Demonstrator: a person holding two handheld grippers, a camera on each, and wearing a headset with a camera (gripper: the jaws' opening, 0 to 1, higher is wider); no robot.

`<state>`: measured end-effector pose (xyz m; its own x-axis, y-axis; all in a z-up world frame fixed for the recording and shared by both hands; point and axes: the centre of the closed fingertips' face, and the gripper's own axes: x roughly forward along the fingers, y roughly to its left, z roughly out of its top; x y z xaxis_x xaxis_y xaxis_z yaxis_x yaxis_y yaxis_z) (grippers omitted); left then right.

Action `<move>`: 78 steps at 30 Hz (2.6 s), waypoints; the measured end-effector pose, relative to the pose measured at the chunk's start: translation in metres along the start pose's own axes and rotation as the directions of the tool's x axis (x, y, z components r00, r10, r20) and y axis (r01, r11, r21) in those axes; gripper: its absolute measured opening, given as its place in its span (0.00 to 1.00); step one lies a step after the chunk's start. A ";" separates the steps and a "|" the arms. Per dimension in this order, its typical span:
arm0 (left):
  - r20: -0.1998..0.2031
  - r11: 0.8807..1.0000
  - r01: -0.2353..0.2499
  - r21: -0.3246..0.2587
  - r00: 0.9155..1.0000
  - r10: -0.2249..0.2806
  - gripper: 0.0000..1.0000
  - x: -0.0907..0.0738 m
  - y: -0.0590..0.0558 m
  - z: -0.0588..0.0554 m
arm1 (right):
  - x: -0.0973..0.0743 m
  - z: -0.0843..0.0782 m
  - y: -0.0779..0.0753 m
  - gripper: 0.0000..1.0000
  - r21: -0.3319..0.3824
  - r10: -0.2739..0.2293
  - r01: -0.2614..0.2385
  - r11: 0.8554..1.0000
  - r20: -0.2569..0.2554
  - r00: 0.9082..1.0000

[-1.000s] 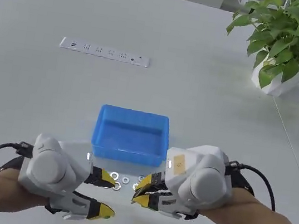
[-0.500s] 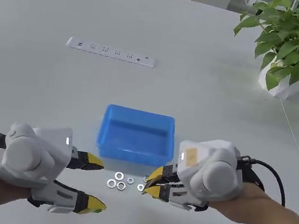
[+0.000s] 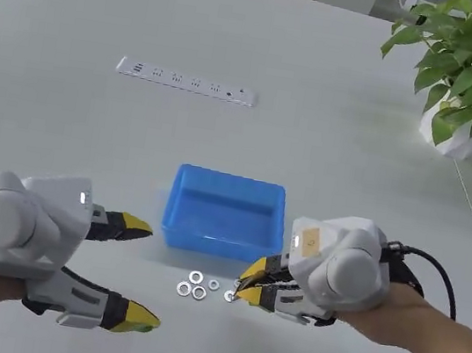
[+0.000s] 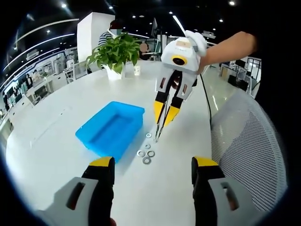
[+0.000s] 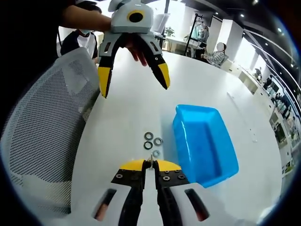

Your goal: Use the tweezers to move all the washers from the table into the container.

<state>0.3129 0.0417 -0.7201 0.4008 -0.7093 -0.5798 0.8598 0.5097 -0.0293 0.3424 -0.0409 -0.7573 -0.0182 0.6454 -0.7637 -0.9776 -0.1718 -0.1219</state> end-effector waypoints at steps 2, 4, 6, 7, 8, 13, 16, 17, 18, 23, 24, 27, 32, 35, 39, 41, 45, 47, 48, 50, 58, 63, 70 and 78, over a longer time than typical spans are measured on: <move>0.007 1.000 -0.012 -0.009 1.000 0.012 0.76 -0.006 0.002 0.001 | 0.001 0.000 0.000 0.09 0.000 0.004 -0.004 1.000 0.002 1.000; 0.014 1.000 -0.026 -0.017 1.000 0.026 0.79 -0.012 0.006 0.003 | 0.002 0.001 0.000 0.09 -0.003 0.006 -0.006 1.000 0.002 1.000; 0.010 0.999 -0.038 -0.020 0.999 0.038 0.81 -0.018 0.008 0.002 | 0.003 0.001 0.000 0.09 0.001 0.010 -0.010 1.000 0.006 1.000; 0.006 0.999 -0.043 -0.018 0.999 0.044 0.81 -0.020 0.009 0.001 | 0.003 0.001 0.000 0.09 0.001 0.011 -0.011 1.000 0.005 1.000; 0.003 0.999 -0.052 -0.014 0.999 0.052 0.81 -0.022 0.011 0.000 | 0.004 0.001 0.001 0.09 -0.001 0.014 -0.014 1.000 0.002 1.000; 0.008 0.997 -0.072 -0.024 0.997 0.072 0.81 -0.029 0.014 -0.001 | 0.005 0.000 0.000 0.09 0.003 0.018 -0.018 1.000 0.001 1.000; 0.005 0.997 -0.078 -0.028 0.997 0.078 0.81 -0.030 0.014 -0.003 | 0.005 0.001 0.000 0.09 0.005 0.022 -0.022 1.000 0.000 1.000; 0.005 0.997 -0.078 -0.030 0.997 0.078 0.81 -0.030 0.014 -0.003 | 0.005 0.001 0.000 0.09 0.008 0.025 -0.025 1.000 0.000 1.000; 0.005 0.996 -0.078 -0.031 0.997 0.078 0.81 -0.031 0.014 -0.004 | 0.005 0.001 0.001 0.09 0.019 0.030 -0.030 0.999 0.006 1.000; 0.003 0.997 -0.076 -0.031 0.997 0.077 0.81 -0.032 0.015 -0.004 | 0.006 -0.001 0.002 0.09 0.013 0.033 -0.033 0.999 -0.007 0.999; 0.001 0.997 -0.077 -0.030 0.997 0.077 0.81 -0.032 0.015 -0.005 | 0.006 -0.001 0.002 0.09 0.013 0.033 -0.033 0.999 -0.005 0.999; -0.001 0.997 -0.075 -0.028 0.997 0.075 0.81 -0.032 0.015 -0.006 | 0.006 -0.001 0.002 0.10 0.013 0.028 -0.028 1.000 -0.009 1.000; -0.004 0.997 -0.075 -0.022 0.997 0.075 0.81 -0.033 0.015 -0.006 | 0.007 0.000 -0.001 0.10 0.020 0.028 -0.028 0.999 -0.016 0.999; -0.003 0.997 -0.075 -0.024 0.997 0.075 0.82 -0.034 0.016 -0.006 | 0.008 -0.001 -0.004 0.09 0.044 0.027 -0.026 0.999 -0.029 0.999; -0.002 0.997 -0.072 -0.025 0.997 0.072 0.83 -0.034 0.016 -0.006 | 0.009 -0.002 -0.002 0.09 0.060 0.039 -0.037 0.998 -0.038 0.999; 0.002 0.997 -0.071 -0.029 0.997 0.071 0.84 -0.034 0.016 -0.006 | 0.009 -0.002 -0.002 0.09 0.070 0.042 -0.039 0.997 -0.043 0.998; 0.006 0.997 -0.069 -0.038 0.998 0.070 0.85 -0.034 0.016 -0.005 | 0.009 -0.002 -0.002 0.08 0.091 0.047 -0.043 0.995 -0.044 0.998; 0.012 0.997 -0.069 -0.046 0.997 0.070 0.87 -0.035 0.016 -0.005 | 0.009 -0.002 -0.002 0.08 0.095 0.044 -0.039 0.995 -0.048 0.998; 0.013 0.996 -0.068 -0.049 0.998 0.069 0.87 -0.035 0.016 -0.004 | 0.009 -0.002 -0.002 0.08 0.100 0.044 -0.039 0.994 -0.046 0.998; 0.013 0.996 -0.069 -0.050 0.997 0.070 0.88 -0.035 0.016 -0.005 | 0.008 -0.002 -0.002 0.08 0.104 0.042 -0.037 0.994 -0.046 0.998; 0.012 0.995 -0.077 -0.058 0.997 0.078 0.89 -0.037 0.018 -0.006 | 0.008 -0.002 -0.002 0.08 0.094 0.041 -0.037 0.995 -0.044 0.998; 0.008 0.995 -0.081 -0.058 0.997 0.081 0.88 -0.038 0.019 -0.007 | 0.007 -0.002 -0.001 0.08 0.095 0.045 -0.041 0.995 -0.041 0.998; 0.007 0.995 -0.081 -0.058 0.997 0.081 0.88 -0.038 0.017 -0.007 | 0.000 0.004 -0.001 0.08 0.084 0.048 -0.044 0.995 -0.041 0.998; 0.008 0.995 -0.082 -0.058 0.997 0.082 0.88 -0.039 0.017 -0.005 | -0.016 0.017 -0.009 0.08 0.061 0.051 -0.049 0.997 -0.033 0.998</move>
<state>0.3101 0.0800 -0.7025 0.4730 -0.6690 -0.5734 0.8044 0.5934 -0.0287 0.3477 -0.0374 -0.7331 -0.0609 0.6109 -0.7894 -0.9866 -0.1570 -0.0454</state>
